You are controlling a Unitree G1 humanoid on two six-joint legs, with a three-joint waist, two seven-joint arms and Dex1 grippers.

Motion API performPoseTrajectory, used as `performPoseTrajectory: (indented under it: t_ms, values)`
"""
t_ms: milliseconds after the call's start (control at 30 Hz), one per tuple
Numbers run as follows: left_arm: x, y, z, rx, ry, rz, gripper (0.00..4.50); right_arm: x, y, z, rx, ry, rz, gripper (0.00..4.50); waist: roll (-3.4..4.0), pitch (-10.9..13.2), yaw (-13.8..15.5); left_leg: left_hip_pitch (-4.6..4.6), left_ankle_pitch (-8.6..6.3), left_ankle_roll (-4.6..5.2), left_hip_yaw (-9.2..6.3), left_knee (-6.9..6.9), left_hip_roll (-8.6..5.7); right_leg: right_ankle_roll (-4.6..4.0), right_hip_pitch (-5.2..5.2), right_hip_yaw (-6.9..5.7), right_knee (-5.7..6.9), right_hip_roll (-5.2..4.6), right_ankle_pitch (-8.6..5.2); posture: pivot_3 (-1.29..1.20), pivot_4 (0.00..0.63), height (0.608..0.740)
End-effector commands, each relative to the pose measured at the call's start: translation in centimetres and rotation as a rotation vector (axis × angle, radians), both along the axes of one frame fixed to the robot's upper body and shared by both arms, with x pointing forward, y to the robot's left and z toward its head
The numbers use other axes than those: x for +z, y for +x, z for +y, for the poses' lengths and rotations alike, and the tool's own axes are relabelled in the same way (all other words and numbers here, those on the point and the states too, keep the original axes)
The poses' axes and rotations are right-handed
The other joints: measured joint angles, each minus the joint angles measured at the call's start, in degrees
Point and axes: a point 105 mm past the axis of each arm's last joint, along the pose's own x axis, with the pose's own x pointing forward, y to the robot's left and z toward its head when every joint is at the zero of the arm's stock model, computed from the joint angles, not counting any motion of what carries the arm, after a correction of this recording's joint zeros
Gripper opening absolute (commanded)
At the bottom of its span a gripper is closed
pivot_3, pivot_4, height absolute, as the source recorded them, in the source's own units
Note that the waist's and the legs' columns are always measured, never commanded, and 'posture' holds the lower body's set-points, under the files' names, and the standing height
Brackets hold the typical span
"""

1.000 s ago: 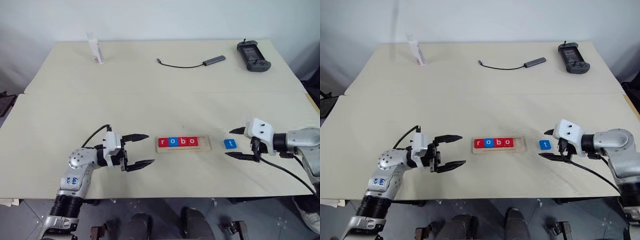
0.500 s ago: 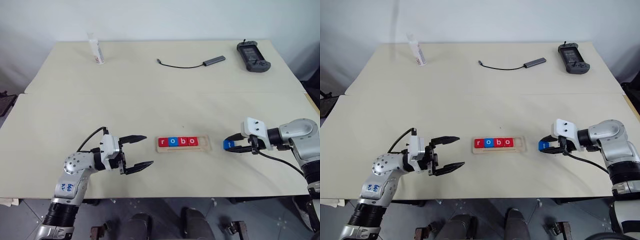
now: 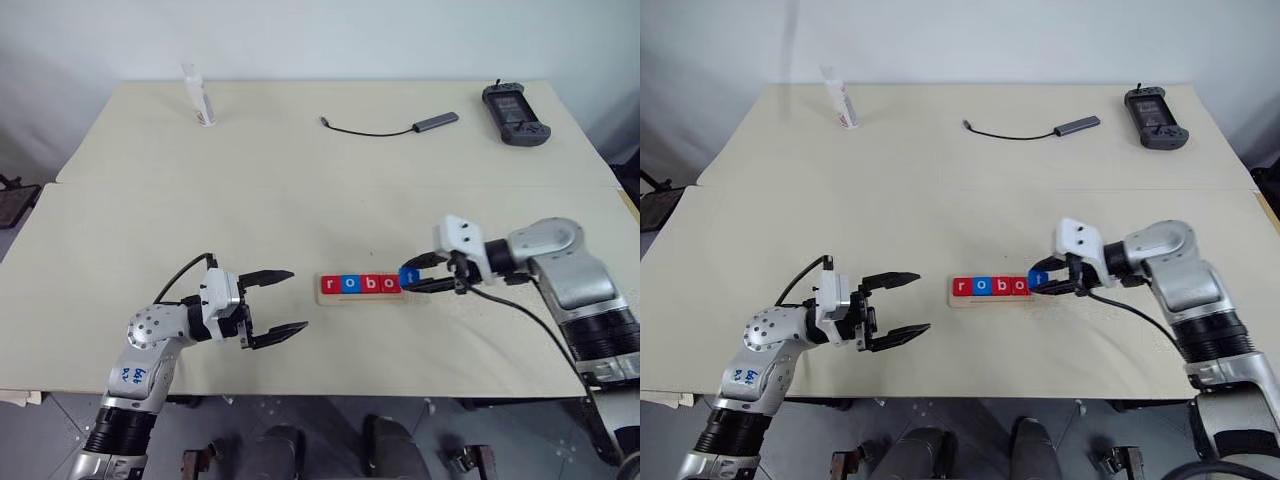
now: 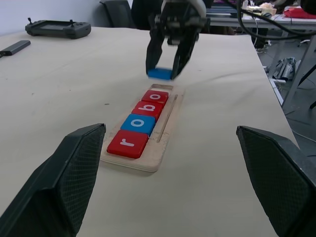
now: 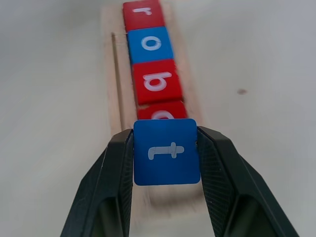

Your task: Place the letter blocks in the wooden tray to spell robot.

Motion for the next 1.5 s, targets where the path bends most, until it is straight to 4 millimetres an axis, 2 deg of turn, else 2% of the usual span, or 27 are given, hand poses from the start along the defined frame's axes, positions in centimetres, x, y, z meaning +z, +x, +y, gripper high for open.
performPoseTrajectory:
  t_ms: [33,400,567,767,900,1000,1067,1167,1267,1367,1500]
  values:
    - [1.0,-0.4,-0.3,-0.015,-0.010,-0.041,4.50,0.6,0.6,-0.4,0.004,-0.036,-0.054,1.47,0.00,0.0,0.1,-0.01,0.00,0.00,0.00,0.00,0.00,0.00,0.00,0.00,0.01,0.00,0.00,0.00,0.150,0.740]
    - [1.3,-0.3,-0.1,0.013,-0.009,-0.050,4.50,1.1,0.7,-0.7,0.018,-0.027,-0.033,1.47,0.00,0.0,-0.2,-0.01,0.00,0.00,0.00,0.00,0.03,0.00,0.00,-0.02,0.01,0.03,0.00,0.00,0.150,0.740]
    - [1.5,-0.3,-0.2,0.016,-0.012,-0.053,4.50,0.7,1.0,-1.3,-0.002,-0.055,-0.034,1.47,0.00,0.0,-0.2,0.00,0.00,0.00,0.01,0.00,0.03,0.00,0.00,-0.02,0.01,0.03,0.00,0.00,0.150,0.740]
    - [1.7,-0.2,-0.3,0.019,-0.016,-0.057,4.50,0.6,1.0,-0.9,-0.009,-0.035,-0.007,1.47,0.00,0.0,-0.3,-0.01,0.00,0.00,0.01,-0.01,0.03,0.00,0.00,-0.02,0.03,0.03,0.00,0.00,0.150,0.740]
    - [1.8,-0.1,-0.3,0.021,-0.018,-0.058,4.50,0.8,0.8,-0.8,-0.011,-0.030,0.008,2.86,0.00,0.0,-0.3,-0.01,0.00,0.00,0.01,0.00,0.03,0.00,0.00,-0.02,0.03,0.03,0.00,0.00,0.150,0.740]
    - [1.8,-0.1,-0.3,0.025,-0.019,-0.059,4.50,2.3,1.0,-1.3,-0.049,0.026,-0.025,3.91,0.00,0.0,-0.3,-0.01,0.00,0.00,0.00,0.00,0.03,0.00,0.00,-0.02,0.03,0.03,0.00,0.00,0.150,0.740]
    - [1.7,-0.1,-0.3,0.027,-0.019,-0.059,4.50,3.1,1.1,-1.9,-0.081,0.052,-0.032,3.91,0.00,0.0,-0.3,-0.01,0.00,0.00,0.00,0.00,0.03,0.00,0.00,-0.02,0.03,0.03,0.00,0.00,0.150,0.740]
    - [1.7,0.0,-0.3,0.028,-0.019,-0.059,4.50,3.2,0.8,-3.2,-0.118,0.045,-0.026,3.91,0.00,0.0,0.0,-0.01,0.00,0.00,0.00,0.00,0.02,0.00,0.00,-0.02,0.03,0.02,0.00,0.00,0.150,0.740]
    - [1.6,0.0,-0.3,0.027,-0.021,-0.058,4.50,2.8,0.5,-4.3,-0.145,0.024,-0.019,3.35,0.00,0.0,0.2,-0.01,0.00,0.00,0.00,-0.01,0.02,0.00,0.01,-0.02,0.02,0.02,0.00,0.00,0.150,0.740]
    - [1.6,0.1,-0.3,0.025,-0.023,-0.058,4.50,1.8,0.5,-4.8,-0.156,-0.005,-0.019,2.38,0.00,0.0,0.2,-0.01,0.00,0.00,0.01,-0.01,0.02,0.00,0.00,-0.01,0.01,0.02,0.00,0.00,0.150,0.740]
    - [1.5,0.2,-0.4,0.024,-0.025,-0.059,4.50,1.0,0.6,-4.3,-0.145,-0.012,-0.014,0.99,0.00,0.0,-0.1,-0.01,0.00,0.00,0.03,-0.01,0.03,0.00,-0.01,0.00,0.01,0.03,0.00,0.00,0.150,0.740]
